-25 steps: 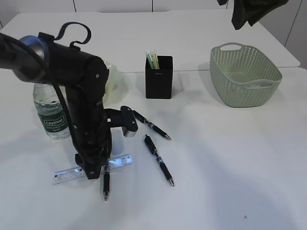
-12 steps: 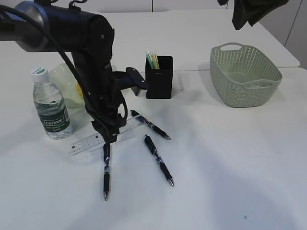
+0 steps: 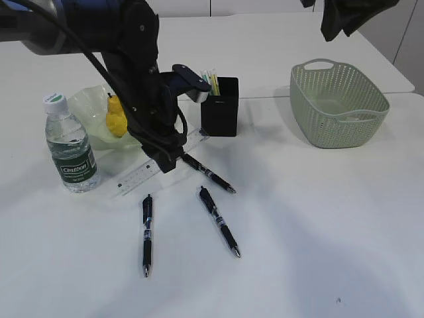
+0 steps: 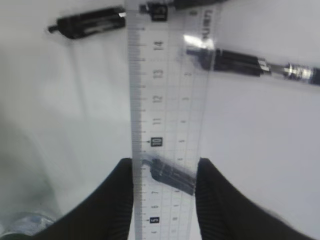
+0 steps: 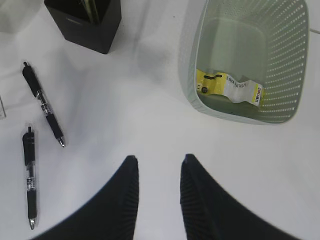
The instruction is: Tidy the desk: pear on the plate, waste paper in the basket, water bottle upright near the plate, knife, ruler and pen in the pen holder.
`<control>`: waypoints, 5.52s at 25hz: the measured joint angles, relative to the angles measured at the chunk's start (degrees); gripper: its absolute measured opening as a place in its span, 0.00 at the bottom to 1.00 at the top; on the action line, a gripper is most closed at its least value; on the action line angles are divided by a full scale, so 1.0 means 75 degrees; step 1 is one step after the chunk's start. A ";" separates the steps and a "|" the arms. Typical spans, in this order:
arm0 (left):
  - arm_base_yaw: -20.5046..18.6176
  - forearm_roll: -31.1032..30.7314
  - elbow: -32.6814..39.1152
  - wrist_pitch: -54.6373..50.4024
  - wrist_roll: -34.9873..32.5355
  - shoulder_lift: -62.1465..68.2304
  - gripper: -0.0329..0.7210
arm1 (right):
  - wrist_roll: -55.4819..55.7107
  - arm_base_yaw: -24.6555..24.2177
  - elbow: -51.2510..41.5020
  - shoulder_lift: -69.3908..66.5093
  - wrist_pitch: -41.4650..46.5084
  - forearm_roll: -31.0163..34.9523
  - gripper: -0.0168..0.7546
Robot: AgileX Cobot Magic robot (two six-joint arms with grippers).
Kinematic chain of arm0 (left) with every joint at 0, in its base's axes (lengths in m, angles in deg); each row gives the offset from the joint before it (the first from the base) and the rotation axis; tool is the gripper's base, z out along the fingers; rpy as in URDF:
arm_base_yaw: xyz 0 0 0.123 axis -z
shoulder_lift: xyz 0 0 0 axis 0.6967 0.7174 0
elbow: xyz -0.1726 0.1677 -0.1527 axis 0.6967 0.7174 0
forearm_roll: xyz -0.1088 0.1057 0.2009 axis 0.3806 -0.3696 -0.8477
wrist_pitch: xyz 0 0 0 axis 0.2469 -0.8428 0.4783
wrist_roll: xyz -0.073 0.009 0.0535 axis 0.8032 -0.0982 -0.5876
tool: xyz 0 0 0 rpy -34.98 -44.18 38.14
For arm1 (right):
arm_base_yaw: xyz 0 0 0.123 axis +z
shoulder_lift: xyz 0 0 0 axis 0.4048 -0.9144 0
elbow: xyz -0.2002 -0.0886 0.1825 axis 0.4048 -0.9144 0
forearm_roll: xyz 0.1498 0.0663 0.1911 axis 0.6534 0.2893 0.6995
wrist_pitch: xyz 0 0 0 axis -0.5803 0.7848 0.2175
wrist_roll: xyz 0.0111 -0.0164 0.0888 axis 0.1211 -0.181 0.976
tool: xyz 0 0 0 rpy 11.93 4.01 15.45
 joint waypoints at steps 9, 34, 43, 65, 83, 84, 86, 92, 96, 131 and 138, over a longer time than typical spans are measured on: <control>0.0000 0.0136 -0.0282 0.1924 0.0744 0.0000 0.39 | 0.0015 0.0000 0.0004 0.0000 0.0000 0.0000 0.34; 0.0000 0.1193 -0.0294 0.7977 0.0774 0.0000 0.39 | 0.0015 0.0000 0.0004 0.0000 0.0000 -0.0250 0.34; 0.0000 0.1709 -0.0294 0.9326 0.0774 0.0216 0.39 | 0.0015 0.0000 0.0004 0.0000 -0.0014 -0.0261 0.34; 0.0000 0.1838 -0.0294 1.0510 0.0774 0.1013 0.39 | 0.0015 0.0000 0.0004 0.0000 -0.0042 -0.0312 0.34; 0.0000 0.1901 -0.0294 1.1003 0.0774 0.1569 0.40 | 0.0015 0.0000 0.0004 0.0000 -0.0042 -0.0312 0.34; 0.0000 0.1901 -0.0294 1.1017 0.0774 0.1586 0.40 | 0.0015 0.0000 0.0004 0.0000 -0.0042 -0.0312 0.34; 0.0000 0.1918 -0.0294 1.1031 0.0774 0.1657 0.40 | 0.0015 0.0000 0.0004 0.0000 -0.0042 -0.0312 0.34; 0.0000 0.1968 -0.0294 1.1058 0.0774 0.1735 0.40 | 0.0015 0.0000 0.0004 0.0000 -0.0042 -0.0312 0.34; -0.0049 0.2070 -0.0294 1.0955 0.0774 0.1763 0.40 | 0.0015 0.0000 0.0004 0.0000 -0.0042 -0.0312 0.34; -0.0130 0.2220 -0.0294 1.0255 0.0790 0.1763 0.40 | 0.0015 0.0000 0.0004 0.0000 -0.0048 -0.0312 0.34; -0.0130 0.2220 -0.0294 1.0300 0.0790 0.1763 0.42 | 0.0015 0.0000 0.0004 0.0000 -0.0048 -0.0312 0.34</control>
